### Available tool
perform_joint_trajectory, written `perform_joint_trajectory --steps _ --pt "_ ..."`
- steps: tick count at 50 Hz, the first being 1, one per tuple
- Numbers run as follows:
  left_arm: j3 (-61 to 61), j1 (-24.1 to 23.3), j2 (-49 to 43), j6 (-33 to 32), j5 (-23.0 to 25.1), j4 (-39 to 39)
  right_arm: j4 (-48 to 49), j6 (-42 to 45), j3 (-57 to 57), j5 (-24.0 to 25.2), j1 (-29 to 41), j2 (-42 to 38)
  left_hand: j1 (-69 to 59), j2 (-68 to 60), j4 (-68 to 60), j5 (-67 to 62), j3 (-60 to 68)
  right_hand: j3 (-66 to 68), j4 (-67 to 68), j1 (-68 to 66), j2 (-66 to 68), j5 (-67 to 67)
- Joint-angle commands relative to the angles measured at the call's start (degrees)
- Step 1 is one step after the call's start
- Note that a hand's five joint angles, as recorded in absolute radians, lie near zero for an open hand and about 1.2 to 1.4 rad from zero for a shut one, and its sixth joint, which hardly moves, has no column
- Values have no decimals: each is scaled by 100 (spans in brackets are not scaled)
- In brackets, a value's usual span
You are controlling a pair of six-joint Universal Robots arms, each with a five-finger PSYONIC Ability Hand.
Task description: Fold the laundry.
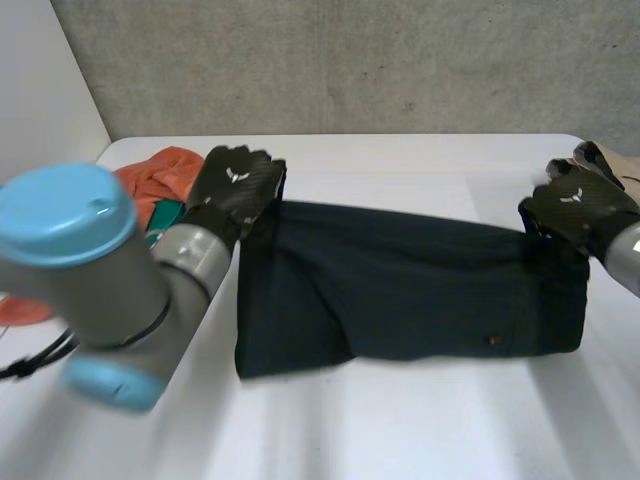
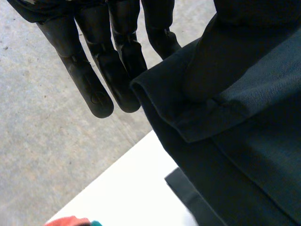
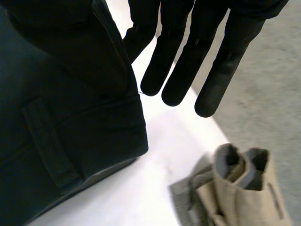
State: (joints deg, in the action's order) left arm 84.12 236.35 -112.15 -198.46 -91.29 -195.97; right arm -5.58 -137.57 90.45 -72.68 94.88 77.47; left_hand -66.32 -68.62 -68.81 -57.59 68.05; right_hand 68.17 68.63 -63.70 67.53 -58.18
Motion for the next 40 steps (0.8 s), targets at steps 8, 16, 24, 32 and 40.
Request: perform_joint_trajectory --steps 8,16,24,32,40 --pt "-3497 351 -3250 -659 718 -354 2174 -42 -1599 -1169 663 -2508 -1368 -1138 -1119 -1241 1195 1183 1137 -1630 1247 -1182" --pt "-4386 360 -3946 -747 929 -565 3212 -68 -2101 -1678 822 -3115 5632 5862 5881 5759 -5805 -5817 -5863 5370 -5753 5818" --pt "-3448 175 -3139 -712 885 -565 1897 -551 -1434 -1679 804 -2062 5632 5862 5881 5759 -5805 -5817 -5863 5370 -5753 5818" --pt "-1821 8 -1741 -598 894 -583 -250 -1483 -415 -880 427 -1217 5632 5862 5881 5759 -5805 -4883 -4930 4437 -4819 4884" --pt "-1162 -106 -1476 -238 894 -583 926 -1457 518 -641 -57 -1252 5632 5862 5881 5759 -5805 -4514 -4560 4067 -4449 4515"
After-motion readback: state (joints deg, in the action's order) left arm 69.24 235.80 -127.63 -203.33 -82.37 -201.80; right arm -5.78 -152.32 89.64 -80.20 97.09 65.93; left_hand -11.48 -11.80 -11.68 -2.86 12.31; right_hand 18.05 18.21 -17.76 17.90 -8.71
